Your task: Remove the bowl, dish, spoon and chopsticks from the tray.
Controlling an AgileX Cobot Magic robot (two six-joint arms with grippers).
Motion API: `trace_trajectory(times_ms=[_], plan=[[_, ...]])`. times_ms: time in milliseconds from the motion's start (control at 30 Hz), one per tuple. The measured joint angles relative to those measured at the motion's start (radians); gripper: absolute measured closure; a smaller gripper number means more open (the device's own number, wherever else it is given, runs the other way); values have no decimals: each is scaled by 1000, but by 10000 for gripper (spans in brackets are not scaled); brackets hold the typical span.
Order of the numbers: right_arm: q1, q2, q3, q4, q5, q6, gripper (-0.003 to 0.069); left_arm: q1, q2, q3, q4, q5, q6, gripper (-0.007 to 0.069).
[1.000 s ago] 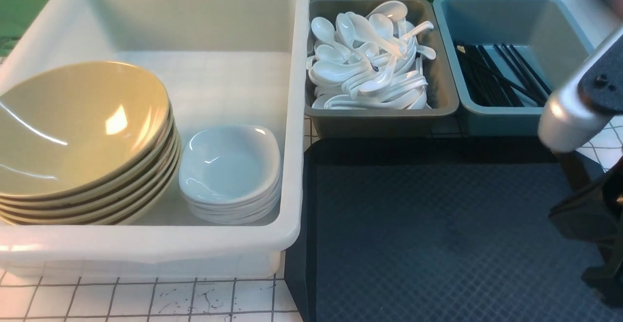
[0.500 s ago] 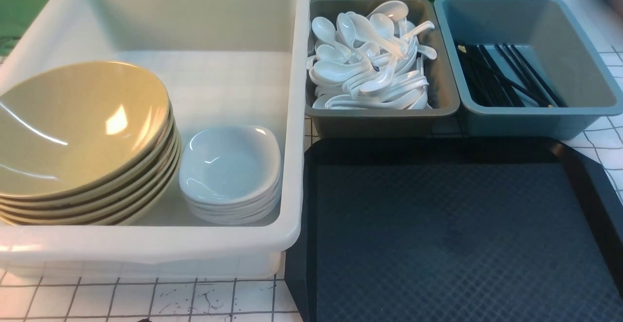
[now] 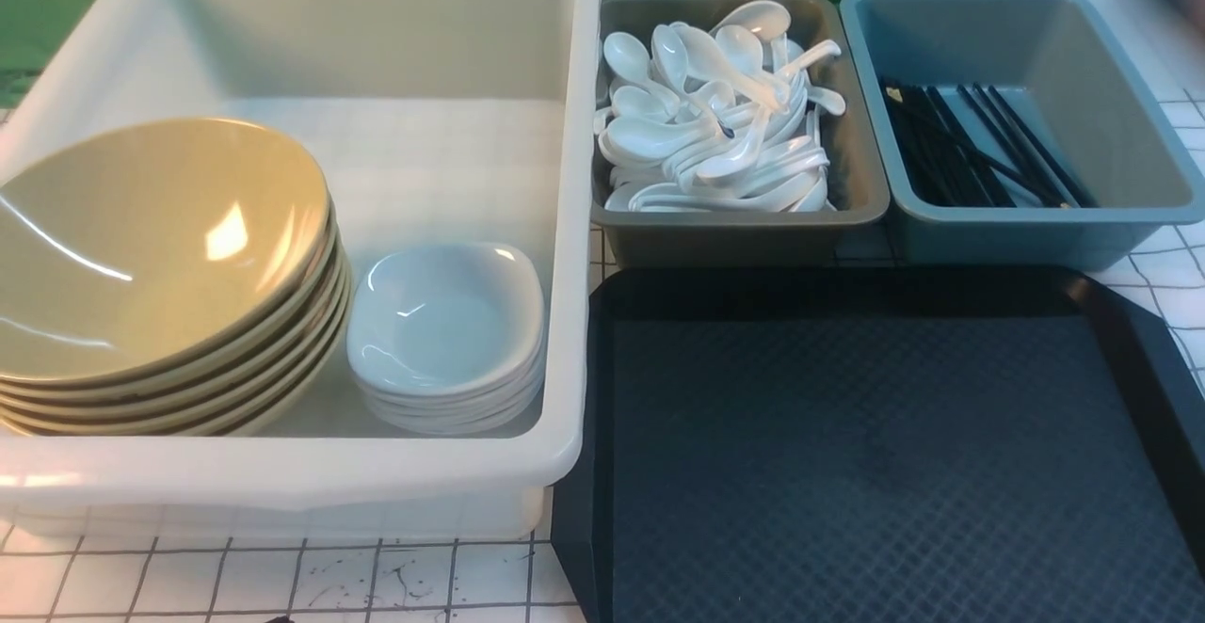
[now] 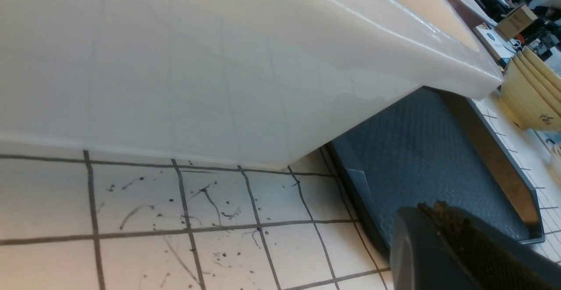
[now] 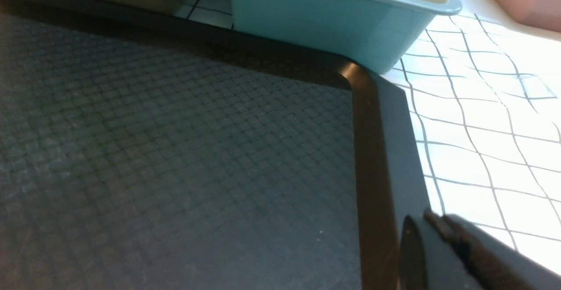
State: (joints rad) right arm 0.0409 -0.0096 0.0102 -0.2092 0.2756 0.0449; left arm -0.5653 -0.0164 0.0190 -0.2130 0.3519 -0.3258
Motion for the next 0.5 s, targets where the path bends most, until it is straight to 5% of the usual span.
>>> trace_trajectory(times_ms=[500], plan=[[0, 0, -1, 7, 0, 9, 601, 0, 0, 0, 0, 0, 0, 625]])
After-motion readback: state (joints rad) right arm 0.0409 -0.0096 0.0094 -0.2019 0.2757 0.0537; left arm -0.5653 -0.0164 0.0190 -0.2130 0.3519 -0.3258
